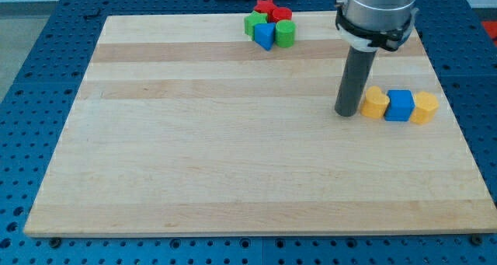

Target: Push the red star left a bit

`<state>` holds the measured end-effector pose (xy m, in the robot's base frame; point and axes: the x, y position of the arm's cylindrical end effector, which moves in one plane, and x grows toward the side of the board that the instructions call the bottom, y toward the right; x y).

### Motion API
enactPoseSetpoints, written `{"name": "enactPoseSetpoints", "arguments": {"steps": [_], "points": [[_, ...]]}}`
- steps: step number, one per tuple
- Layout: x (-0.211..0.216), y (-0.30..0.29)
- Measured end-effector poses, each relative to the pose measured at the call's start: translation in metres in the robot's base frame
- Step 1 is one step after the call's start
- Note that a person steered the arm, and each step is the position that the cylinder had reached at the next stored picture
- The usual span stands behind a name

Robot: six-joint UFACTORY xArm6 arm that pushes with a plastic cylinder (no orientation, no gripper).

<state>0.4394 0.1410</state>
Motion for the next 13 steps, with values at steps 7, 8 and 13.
{"name": "enactPoseSetpoints", "arguments": {"steps": [7,8,13], "points": [[-0.118,-0.021],[-0.123,-0.006],[-0.201,-0.008]]}}
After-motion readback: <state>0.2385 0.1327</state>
